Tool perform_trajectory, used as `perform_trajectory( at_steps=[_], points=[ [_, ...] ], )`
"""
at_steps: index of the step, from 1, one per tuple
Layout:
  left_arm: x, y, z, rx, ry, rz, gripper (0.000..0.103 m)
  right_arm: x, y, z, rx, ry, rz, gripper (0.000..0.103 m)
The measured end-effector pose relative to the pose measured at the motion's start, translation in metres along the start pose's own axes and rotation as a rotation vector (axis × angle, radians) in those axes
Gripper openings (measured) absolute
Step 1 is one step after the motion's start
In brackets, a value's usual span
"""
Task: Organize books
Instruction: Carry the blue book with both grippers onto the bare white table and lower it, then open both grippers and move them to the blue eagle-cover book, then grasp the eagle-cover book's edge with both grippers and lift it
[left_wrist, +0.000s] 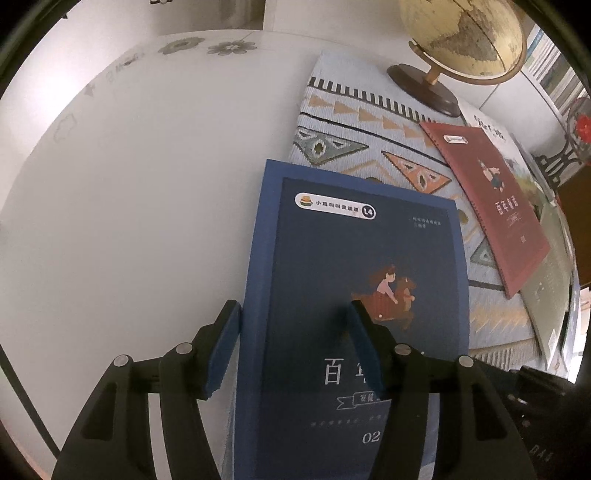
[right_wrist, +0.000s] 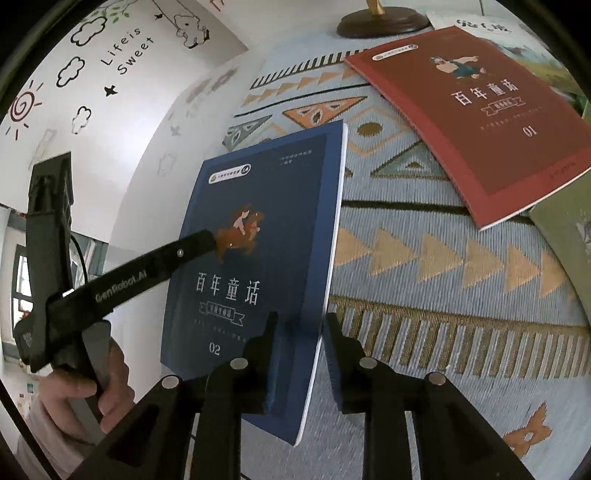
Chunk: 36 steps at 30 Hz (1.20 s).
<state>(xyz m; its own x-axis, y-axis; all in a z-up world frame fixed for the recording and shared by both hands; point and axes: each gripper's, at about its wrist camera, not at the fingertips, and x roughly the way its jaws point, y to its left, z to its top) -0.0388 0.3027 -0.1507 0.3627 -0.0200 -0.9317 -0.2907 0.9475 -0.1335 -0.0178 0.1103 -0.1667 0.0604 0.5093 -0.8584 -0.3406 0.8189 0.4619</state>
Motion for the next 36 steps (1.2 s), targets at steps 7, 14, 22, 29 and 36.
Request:
perform_trajectory(
  at_steps=[7,14,22,29,36],
  points=[
    [-0.011,-0.003,0.004,0.010,-0.026,0.068,0.056,0.001,0.001,0.007,0.012,0.012,0.018,0.024],
    [-0.042,-0.038,0.015,0.030,-0.087,0.054,0.057,-0.051,-0.037,0.011,0.040,-0.079,0.024,0.024],
    [-0.054,-0.146,0.031,0.157,-0.113,-0.064,0.059,-0.132,-0.121,-0.008,0.115,-0.167,-0.025,0.024],
    [-0.041,-0.280,0.019,0.336,-0.064,-0.185,0.064,-0.211,-0.223,-0.043,0.289,-0.263,-0.144,0.047],
    [-0.026,-0.412,-0.029,0.562,0.020,-0.281,0.064,-0.275,-0.323,-0.082,0.446,-0.327,-0.255,0.053]
  ],
)
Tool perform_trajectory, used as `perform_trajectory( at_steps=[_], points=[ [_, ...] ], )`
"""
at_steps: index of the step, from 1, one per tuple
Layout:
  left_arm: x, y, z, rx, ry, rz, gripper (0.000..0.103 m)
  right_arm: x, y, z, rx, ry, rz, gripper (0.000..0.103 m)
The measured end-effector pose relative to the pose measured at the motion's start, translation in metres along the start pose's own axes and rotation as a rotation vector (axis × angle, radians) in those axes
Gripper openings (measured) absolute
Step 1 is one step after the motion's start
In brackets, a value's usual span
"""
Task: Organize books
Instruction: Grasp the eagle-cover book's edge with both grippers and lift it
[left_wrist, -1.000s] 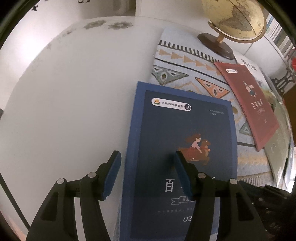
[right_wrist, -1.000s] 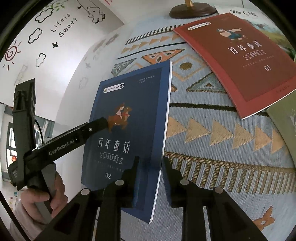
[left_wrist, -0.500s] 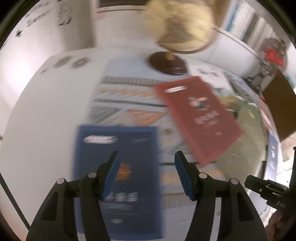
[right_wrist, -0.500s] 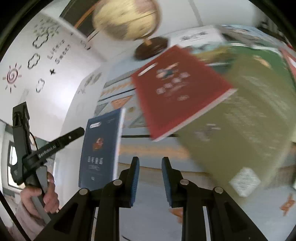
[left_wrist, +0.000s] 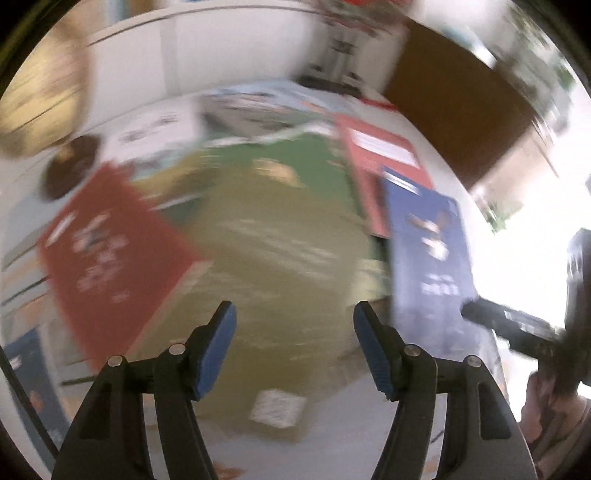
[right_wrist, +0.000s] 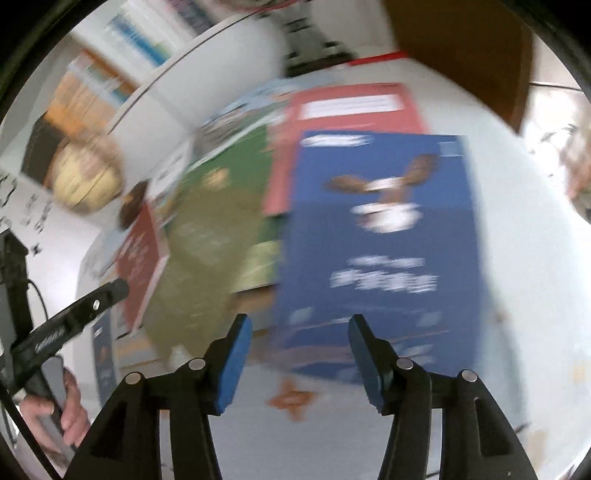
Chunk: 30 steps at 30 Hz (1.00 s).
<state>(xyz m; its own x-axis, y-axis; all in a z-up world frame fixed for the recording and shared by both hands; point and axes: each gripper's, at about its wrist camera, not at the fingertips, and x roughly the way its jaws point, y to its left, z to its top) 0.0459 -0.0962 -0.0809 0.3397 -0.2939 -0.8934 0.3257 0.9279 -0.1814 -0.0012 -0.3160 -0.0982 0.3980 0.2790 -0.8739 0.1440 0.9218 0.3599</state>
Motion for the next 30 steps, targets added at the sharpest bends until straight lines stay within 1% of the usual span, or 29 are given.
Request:
perform_trajectory(
  at_steps=[2,3,6,12,15,16,17,19,21,22,23,24,25,27,28,29,30],
  points=[
    [0.015,-0.029,0.002,0.051,0.029,-0.012,0.064,-0.005,-0.028,0.007,0.042,-0.010,-0.023,0.054],
    [0.021,-0.040,0.002,0.070,0.041,-0.016,0.064,-0.004,-0.035,0.009,0.057,-0.010,-0.025,0.054],
    [0.040,-0.065,0.005,0.097,0.079,-0.026,0.064,-0.004,-0.067,0.018,0.100,-0.002,-0.032,0.054],
    [0.067,-0.078,0.007,0.081,0.139,-0.013,0.064,0.008,-0.097,0.026,0.119,0.027,-0.040,0.054],
    [0.076,-0.082,0.006,0.069,0.155,0.000,0.064,0.013,-0.099,0.029,0.104,0.014,-0.036,0.056],
    [0.077,-0.084,0.005,0.073,0.149,0.012,0.064,0.015,-0.099,0.032,0.094,0.023,-0.041,0.056],
    [0.078,-0.085,0.005,0.079,0.147,0.018,0.066,0.015,-0.099,0.033,0.085,0.013,-0.035,0.056],
    [0.081,-0.091,0.003,0.098,0.144,0.019,0.077,0.018,-0.099,0.037,0.081,0.010,-0.010,0.057],
    [0.086,-0.098,0.003,0.127,0.144,0.036,0.080,0.021,-0.098,0.041,0.077,0.007,0.005,0.057],
    [0.088,-0.100,0.003,0.137,0.147,0.049,0.081,0.021,-0.098,0.042,0.074,0.004,0.008,0.059],
    [0.090,-0.103,0.003,0.151,0.148,0.054,0.083,0.022,-0.097,0.043,0.071,-0.001,0.013,0.066],
    [0.091,-0.106,0.003,0.162,0.147,0.054,0.084,0.023,-0.096,0.044,0.071,-0.003,0.026,0.068],
    [0.092,-0.109,0.003,0.170,0.146,0.052,0.084,0.024,-0.096,0.044,0.073,-0.007,0.040,0.071],
    [0.096,-0.117,0.001,0.192,0.155,0.044,0.084,0.024,-0.095,0.044,0.084,-0.020,0.054,0.072],
    [0.098,-0.120,0.000,0.196,0.169,0.025,0.084,0.024,-0.096,0.043,0.086,-0.024,0.058,0.072],
    [0.102,-0.122,-0.003,0.193,0.198,-0.016,0.084,0.023,-0.097,0.042,0.089,-0.026,0.066,0.072],
    [0.105,-0.125,-0.006,0.191,0.212,-0.032,0.087,0.023,-0.098,0.042,0.091,-0.026,0.070,0.072]
  ],
)
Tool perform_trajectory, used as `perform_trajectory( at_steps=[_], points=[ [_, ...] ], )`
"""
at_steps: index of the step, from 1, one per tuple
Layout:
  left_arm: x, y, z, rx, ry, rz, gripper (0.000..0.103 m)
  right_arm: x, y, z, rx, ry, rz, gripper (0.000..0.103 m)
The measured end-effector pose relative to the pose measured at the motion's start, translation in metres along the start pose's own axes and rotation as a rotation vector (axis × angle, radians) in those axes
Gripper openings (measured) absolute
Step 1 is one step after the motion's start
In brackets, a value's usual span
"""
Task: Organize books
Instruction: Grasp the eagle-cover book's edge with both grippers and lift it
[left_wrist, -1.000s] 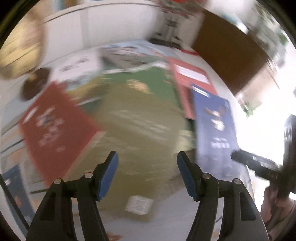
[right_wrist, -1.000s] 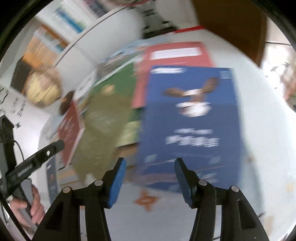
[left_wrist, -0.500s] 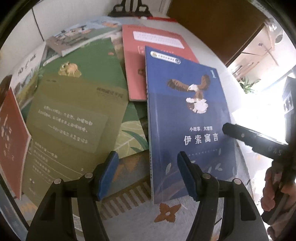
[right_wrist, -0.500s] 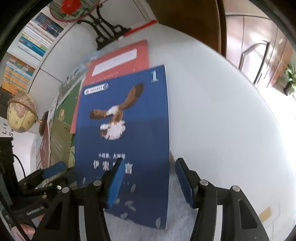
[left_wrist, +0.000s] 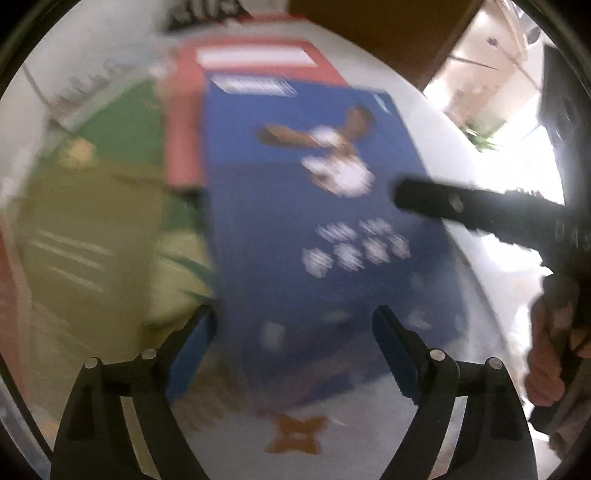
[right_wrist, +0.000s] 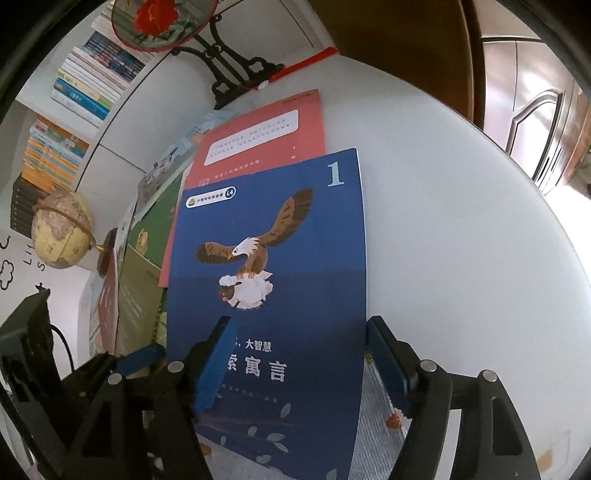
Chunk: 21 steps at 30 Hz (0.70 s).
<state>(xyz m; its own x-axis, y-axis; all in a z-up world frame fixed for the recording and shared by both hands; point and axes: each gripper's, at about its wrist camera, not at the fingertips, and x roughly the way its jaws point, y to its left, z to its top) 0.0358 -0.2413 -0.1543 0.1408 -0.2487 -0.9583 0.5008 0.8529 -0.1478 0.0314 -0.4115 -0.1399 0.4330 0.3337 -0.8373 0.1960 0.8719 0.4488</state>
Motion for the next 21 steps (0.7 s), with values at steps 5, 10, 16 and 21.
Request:
perform_trajectory(
  at_steps=[5,10,16,21],
  points=[
    [-0.012,0.006,-0.002,-0.053,-0.067,0.013,0.064,0.000,0.000,0.000,0.004,0.008,0.007,0.072],
    [-0.037,0.040,-0.005,-0.168,-0.124,0.019,0.026,-0.026,-0.001,-0.003,0.002,-0.079,0.133,0.067],
    [-0.051,0.058,-0.013,-0.198,-0.134,0.013,0.026,-0.025,0.007,-0.019,-0.042,-0.003,0.224,0.046],
    [-0.047,0.063,-0.043,-0.182,-0.077,0.062,0.026,-0.015,-0.005,-0.038,0.046,0.037,0.326,0.043]
  ],
)
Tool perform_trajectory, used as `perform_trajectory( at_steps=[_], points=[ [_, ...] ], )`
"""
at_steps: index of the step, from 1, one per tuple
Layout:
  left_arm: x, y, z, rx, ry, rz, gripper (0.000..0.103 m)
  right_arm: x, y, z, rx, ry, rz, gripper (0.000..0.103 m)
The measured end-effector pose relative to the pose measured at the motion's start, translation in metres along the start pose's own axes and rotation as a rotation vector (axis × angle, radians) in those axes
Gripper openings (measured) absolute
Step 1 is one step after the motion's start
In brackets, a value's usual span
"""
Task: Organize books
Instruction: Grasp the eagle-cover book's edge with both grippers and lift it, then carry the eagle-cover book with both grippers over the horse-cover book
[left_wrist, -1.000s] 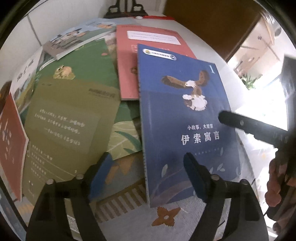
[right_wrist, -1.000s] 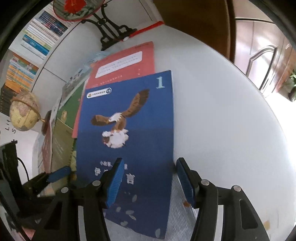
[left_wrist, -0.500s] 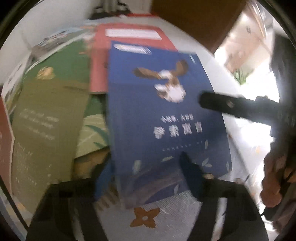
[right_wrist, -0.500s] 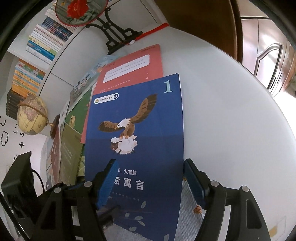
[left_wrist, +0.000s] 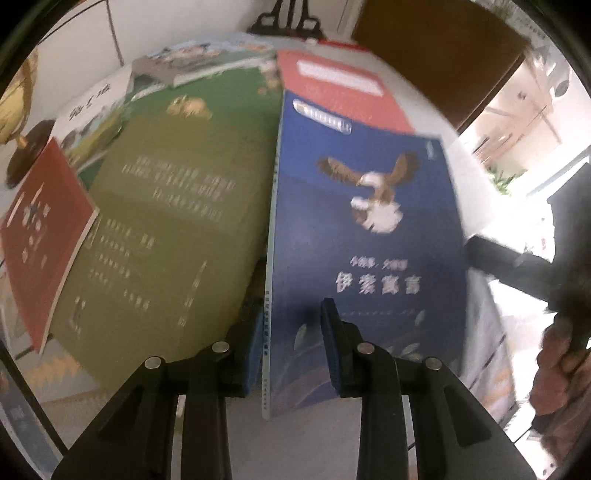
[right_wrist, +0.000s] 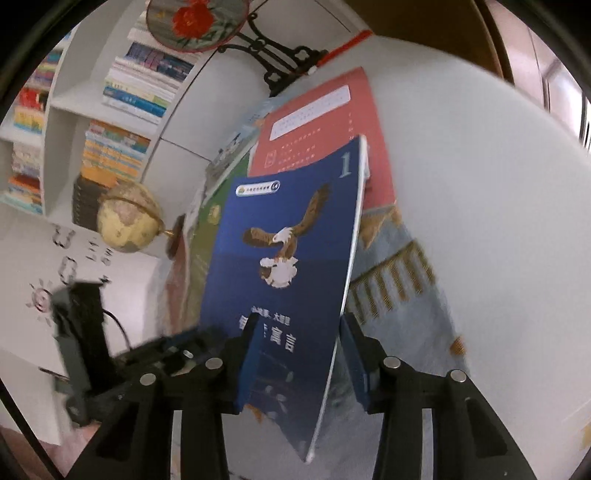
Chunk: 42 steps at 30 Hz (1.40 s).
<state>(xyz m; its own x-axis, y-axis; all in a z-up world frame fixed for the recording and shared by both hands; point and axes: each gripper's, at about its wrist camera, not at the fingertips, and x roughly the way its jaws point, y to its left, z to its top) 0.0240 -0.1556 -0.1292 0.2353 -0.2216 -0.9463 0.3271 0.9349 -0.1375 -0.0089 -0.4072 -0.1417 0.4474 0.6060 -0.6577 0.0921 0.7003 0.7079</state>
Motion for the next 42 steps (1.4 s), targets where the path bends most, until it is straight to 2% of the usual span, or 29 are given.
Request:
perform_trajectory(
  at_steps=[2,4,8,11,15,17,20,22,23,24,26,28,30,32,34,37,42],
  points=[
    [0.003,0.008,-0.007,-0.027,0.014,-0.001,0.027,0.001,-0.002,-0.002,0.030,0.010,0.058,0.043],
    [-0.001,0.011,-0.011,-0.040,0.011,0.007,0.027,0.005,-0.001,-0.004,0.029,0.026,0.075,0.043],
    [-0.002,0.016,-0.013,-0.055,0.019,0.011,0.027,0.019,0.004,-0.002,0.015,0.059,0.047,0.045],
    [-0.003,0.018,-0.018,-0.069,0.025,0.007,0.027,0.037,0.005,0.002,-0.002,0.093,-0.019,0.045],
    [0.000,0.021,-0.019,-0.089,0.032,-0.006,0.029,0.038,0.013,0.004,-0.060,0.071,-0.047,0.047],
    [0.002,0.023,-0.020,-0.097,0.037,-0.008,0.029,0.041,0.012,0.005,-0.049,0.056,-0.015,0.057],
    [0.003,0.026,-0.022,-0.128,0.040,-0.024,0.030,0.040,0.007,0.010,0.006,0.077,0.056,0.060],
    [0.003,0.028,-0.022,-0.139,0.041,-0.033,0.031,0.023,0.010,0.012,0.000,0.058,0.208,0.059],
    [0.004,0.027,-0.021,-0.141,0.041,-0.032,0.031,0.019,0.014,0.013,-0.005,0.063,0.256,0.057],
    [0.004,0.026,-0.021,-0.138,0.040,-0.028,0.031,0.017,0.019,0.014,-0.031,0.077,0.265,0.057],
    [0.003,0.027,-0.021,-0.130,0.038,-0.020,0.031,0.025,0.030,0.010,-0.121,0.139,0.169,0.054],
    [0.005,0.026,-0.020,-0.127,0.037,-0.018,0.031,0.042,0.027,0.002,-0.107,0.220,0.171,0.047],
    [0.004,0.026,-0.020,-0.127,0.036,-0.016,0.031,0.058,0.030,-0.009,-0.142,0.258,0.113,0.036],
    [0.001,0.023,-0.019,-0.110,0.029,-0.005,0.031,0.062,0.028,-0.013,-0.144,0.247,0.076,0.014],
    [0.000,0.015,-0.020,-0.076,0.017,0.023,0.029,0.061,0.030,-0.014,-0.150,0.228,0.032,0.011],
    [-0.003,0.014,-0.013,-0.069,0.004,0.040,0.029,0.054,0.046,-0.017,-0.232,0.205,-0.029,0.010],
    [-0.020,0.028,-0.009,-0.115,-0.042,-0.024,0.029,0.041,0.067,-0.020,-0.278,0.174,-0.046,0.010]
  ],
)
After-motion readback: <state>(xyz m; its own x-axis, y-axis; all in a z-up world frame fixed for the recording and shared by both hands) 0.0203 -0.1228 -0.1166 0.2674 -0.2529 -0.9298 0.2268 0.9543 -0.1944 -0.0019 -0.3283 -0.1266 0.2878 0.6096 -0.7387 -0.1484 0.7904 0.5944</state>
